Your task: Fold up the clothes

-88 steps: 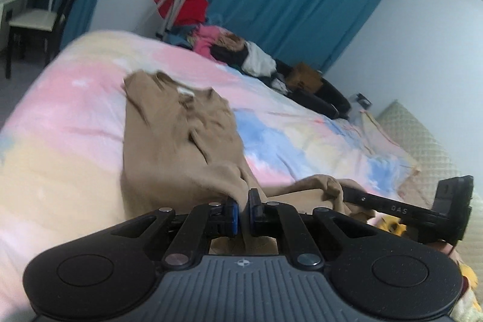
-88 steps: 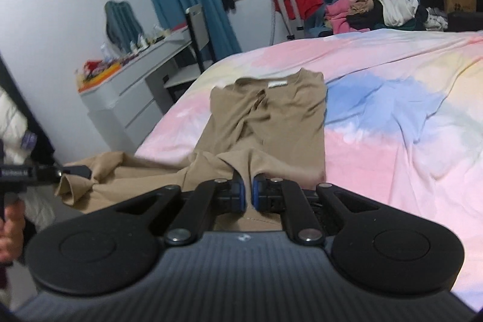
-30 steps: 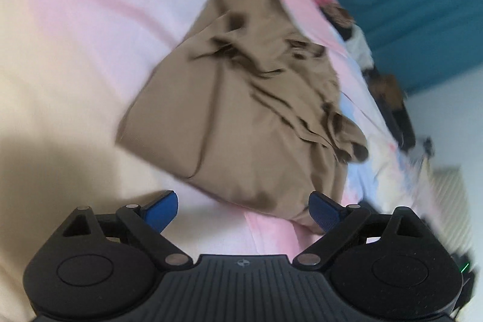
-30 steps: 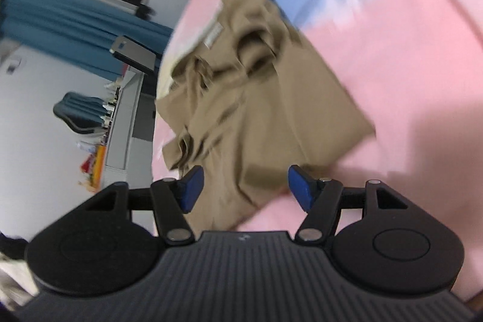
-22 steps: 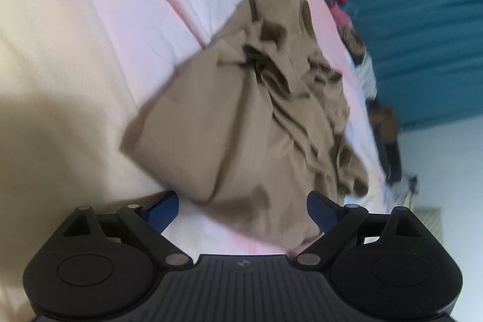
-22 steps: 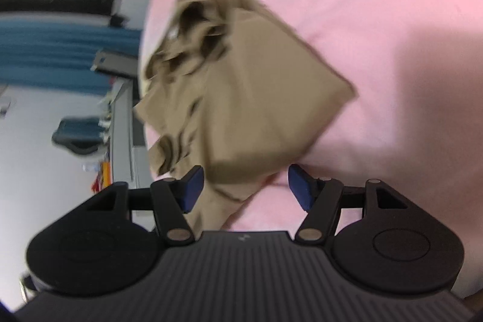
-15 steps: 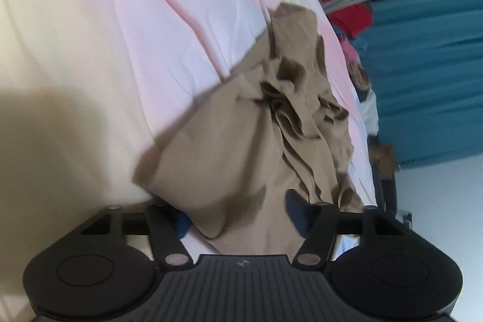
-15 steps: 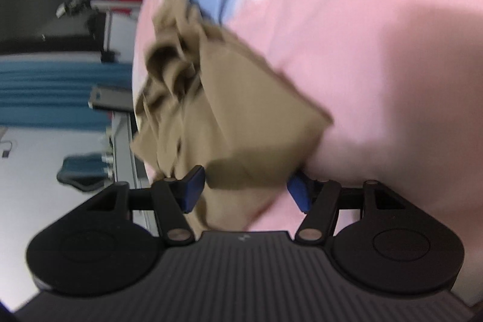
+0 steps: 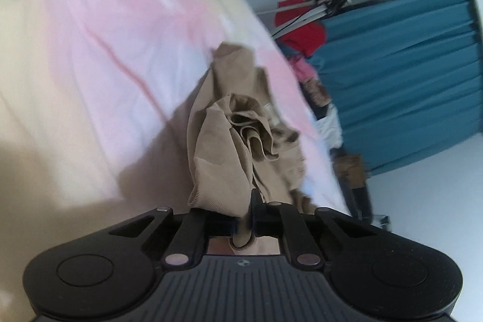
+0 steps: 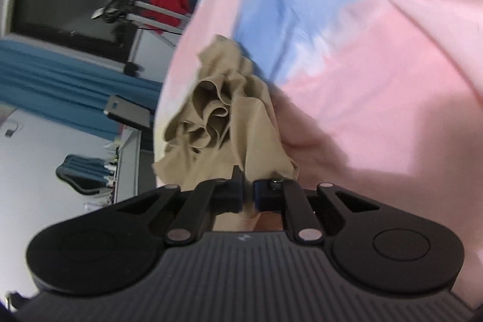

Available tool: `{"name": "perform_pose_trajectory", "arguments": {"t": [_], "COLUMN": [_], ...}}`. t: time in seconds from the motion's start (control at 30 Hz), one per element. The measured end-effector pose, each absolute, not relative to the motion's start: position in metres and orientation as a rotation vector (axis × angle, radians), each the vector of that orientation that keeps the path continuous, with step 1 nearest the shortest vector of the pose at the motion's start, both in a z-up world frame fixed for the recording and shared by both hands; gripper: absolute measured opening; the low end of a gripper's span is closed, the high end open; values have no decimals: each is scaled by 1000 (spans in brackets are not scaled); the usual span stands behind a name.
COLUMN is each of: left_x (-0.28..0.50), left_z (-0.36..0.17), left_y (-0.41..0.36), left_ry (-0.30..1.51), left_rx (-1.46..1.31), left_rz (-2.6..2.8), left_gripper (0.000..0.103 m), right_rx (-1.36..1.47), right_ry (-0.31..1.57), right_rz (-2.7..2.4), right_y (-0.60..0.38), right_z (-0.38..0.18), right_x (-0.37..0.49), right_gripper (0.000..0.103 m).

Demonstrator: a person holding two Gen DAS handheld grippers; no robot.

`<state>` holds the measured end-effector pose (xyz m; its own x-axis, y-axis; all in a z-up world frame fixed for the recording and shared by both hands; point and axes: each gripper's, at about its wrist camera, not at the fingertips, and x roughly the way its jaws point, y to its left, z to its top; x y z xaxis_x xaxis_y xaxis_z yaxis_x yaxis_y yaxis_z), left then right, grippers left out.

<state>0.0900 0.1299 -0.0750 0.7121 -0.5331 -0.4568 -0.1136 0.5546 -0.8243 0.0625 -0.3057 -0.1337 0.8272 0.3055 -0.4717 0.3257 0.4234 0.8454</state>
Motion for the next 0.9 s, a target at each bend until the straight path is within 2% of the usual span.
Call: {"name": "perform_pose_trajectory", "arguments": {"t": [0.17, 0.4, 0.53, 0.7, 0.9], "left_x": [48, -49, -71, -36, 58], "left_z": [-41, -10, -2, 3, -4], "left_y": [138, 139, 143, 146, 139], "left_ry": [744, 741, 761, 760, 784], "left_rx": [-968, -873, -922, -1011, -1076], "left_rz": [-290, -285, -280, -238, -157], "left_gripper": [8, 8, 8, 9, 9], "right_rx": [1119, 1065, 1095, 1161, 1229], "right_ry": [618, 771, 778, 759, 733], "right_rz": [29, 56, 56, 34, -15], "right_y": [-304, -297, -301, -305, -304], "right_z": [-99, -73, -60, -52, -57], "right_x": [31, -35, -51, -28, 44], "right_gripper": [9, 9, 9, 9, 10]}}
